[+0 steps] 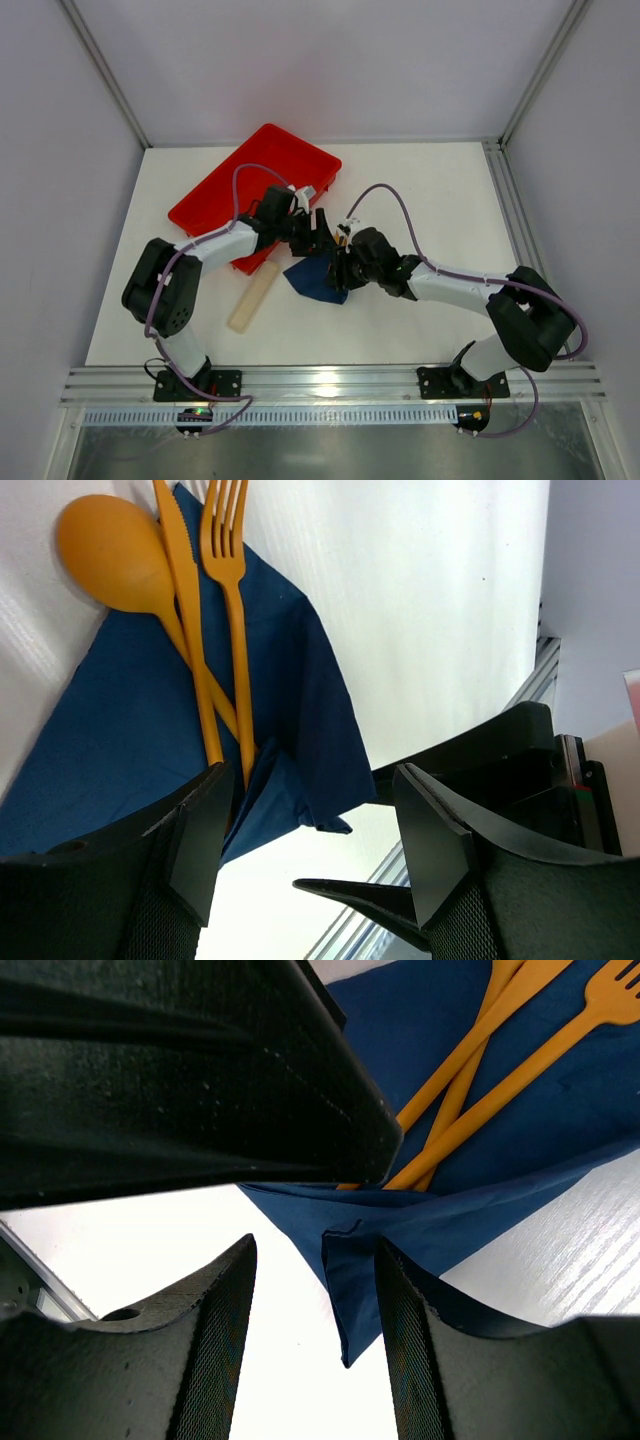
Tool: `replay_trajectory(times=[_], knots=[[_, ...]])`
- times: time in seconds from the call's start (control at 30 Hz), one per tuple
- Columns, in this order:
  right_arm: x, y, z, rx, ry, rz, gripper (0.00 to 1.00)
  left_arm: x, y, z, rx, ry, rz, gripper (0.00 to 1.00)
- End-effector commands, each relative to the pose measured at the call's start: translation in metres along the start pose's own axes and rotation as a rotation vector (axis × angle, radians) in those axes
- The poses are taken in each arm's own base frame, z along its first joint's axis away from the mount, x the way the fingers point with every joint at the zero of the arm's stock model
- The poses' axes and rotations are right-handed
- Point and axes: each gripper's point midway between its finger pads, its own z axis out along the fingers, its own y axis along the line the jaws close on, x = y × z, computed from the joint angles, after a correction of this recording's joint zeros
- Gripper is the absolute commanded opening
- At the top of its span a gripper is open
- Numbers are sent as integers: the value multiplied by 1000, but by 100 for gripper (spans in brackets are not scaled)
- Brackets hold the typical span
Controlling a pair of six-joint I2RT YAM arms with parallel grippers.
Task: Place the utensils on the paper napkin and roll it up
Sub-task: Roll the napkin at the center of the board.
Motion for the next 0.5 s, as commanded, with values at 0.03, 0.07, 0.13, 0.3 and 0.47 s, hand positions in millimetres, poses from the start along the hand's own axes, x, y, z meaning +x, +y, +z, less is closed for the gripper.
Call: replay_trajectory(times=[0.03,0.07,0.13,0.3,0.47], knots=[[-21,13,-1,-31,-61,-27,53,-4,-18,-4,90,-15,59,69],[-20,12,-1,-29,-57,-27,53,-4,-17,-2,91,-11,61,69],[-21,13,-1,-31,-61,-26,53,-1,-18,1,106,5,70,69],[-20,12,-1,-30,-60,-27,53,3,-14,7,100,40,89,68],[-20,12,-1,-26,-60,-29,53,8,-2,10,55,57,106,68]])
